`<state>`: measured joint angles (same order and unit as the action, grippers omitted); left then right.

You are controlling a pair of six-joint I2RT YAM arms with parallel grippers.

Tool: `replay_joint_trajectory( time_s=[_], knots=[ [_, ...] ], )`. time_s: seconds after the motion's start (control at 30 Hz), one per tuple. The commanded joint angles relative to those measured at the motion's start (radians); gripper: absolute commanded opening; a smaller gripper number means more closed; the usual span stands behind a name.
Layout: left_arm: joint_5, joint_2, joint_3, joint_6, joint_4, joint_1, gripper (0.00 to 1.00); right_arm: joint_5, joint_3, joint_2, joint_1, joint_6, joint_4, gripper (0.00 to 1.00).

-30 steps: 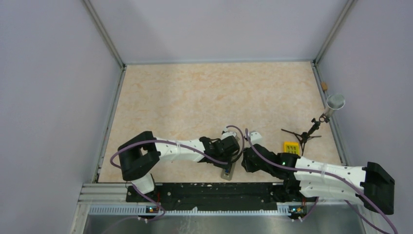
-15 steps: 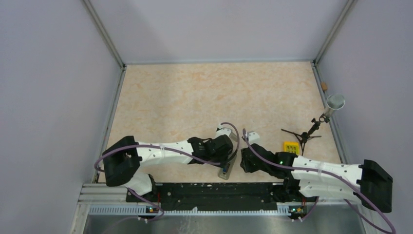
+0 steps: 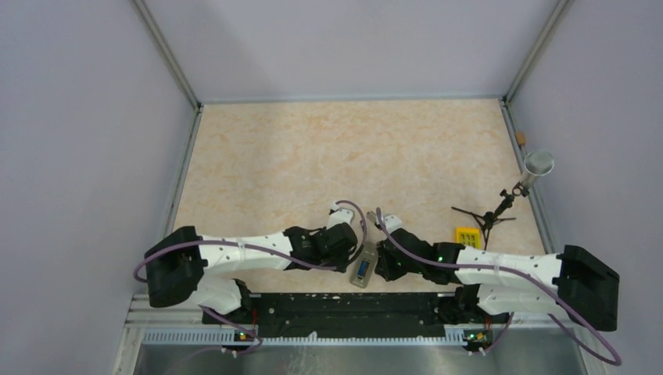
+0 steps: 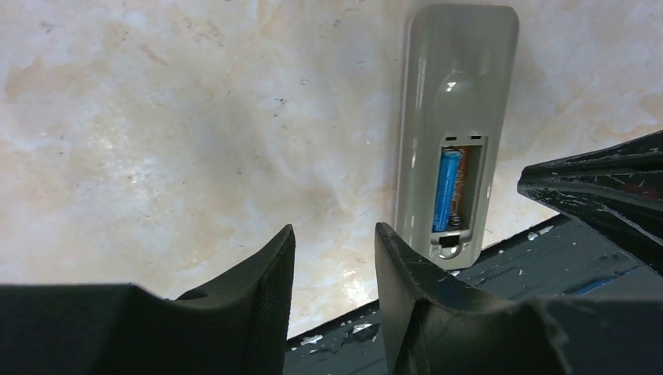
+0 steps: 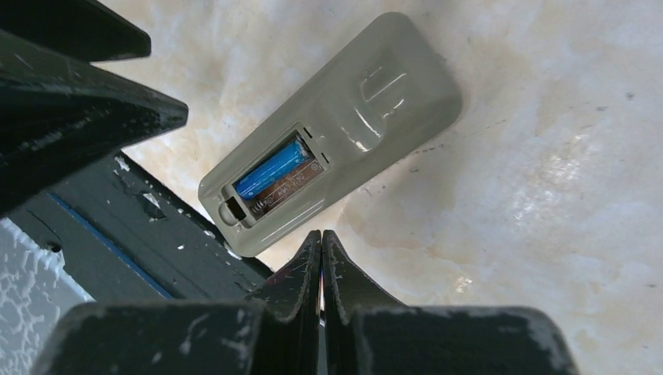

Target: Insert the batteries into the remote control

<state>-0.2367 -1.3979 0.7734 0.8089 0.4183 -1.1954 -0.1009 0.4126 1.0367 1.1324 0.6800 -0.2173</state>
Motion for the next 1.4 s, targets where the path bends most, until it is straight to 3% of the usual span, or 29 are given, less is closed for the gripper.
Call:
replay_joint_trajectory(
  time_s=[0.0,0.3,0.6,0.97,1.37],
  knots=[
    [-0.037,0.068,-0.046,0.012,-0.038,0.019,0.44,0.056,-0.005,0.035,0.017,-0.015,0.073,0.00],
    [0.009,0.134,-0.141,0.017,-0.109,0.080,0.44,0.098,-0.007,0.120,0.060,-0.011,0.153,0.00],
    [0.125,0.251,-0.266,0.028,-0.206,0.213,0.44,0.097,0.038,0.237,0.079,-0.018,0.274,0.00],
    [0.155,0.318,-0.332,0.042,-0.230,0.287,0.45,0.023,0.151,0.374,0.080,-0.072,0.266,0.00],
    [0.172,0.234,-0.287,0.024,-0.279,0.289,0.45,0.034,0.212,0.224,0.080,-0.141,0.112,0.04]
  ],
)
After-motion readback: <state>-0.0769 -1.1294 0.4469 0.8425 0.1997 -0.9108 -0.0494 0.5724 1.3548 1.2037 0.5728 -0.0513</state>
